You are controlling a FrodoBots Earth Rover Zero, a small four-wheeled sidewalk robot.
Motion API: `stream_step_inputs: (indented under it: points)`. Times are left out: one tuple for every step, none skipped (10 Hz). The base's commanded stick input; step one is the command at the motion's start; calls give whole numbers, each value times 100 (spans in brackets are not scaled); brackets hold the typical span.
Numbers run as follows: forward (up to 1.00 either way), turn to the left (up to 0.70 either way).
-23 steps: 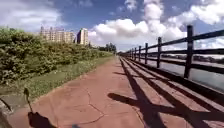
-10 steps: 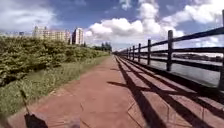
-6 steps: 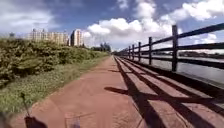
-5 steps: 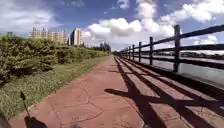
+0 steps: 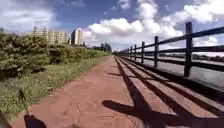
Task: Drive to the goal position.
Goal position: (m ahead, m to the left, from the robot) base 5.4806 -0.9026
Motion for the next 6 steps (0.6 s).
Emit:
stream_step_inputs:
  points:
    - [85,0]
    - [85,0]
    - [85,0]
    - [85,0]
    - [85,0]
    - [85,0]
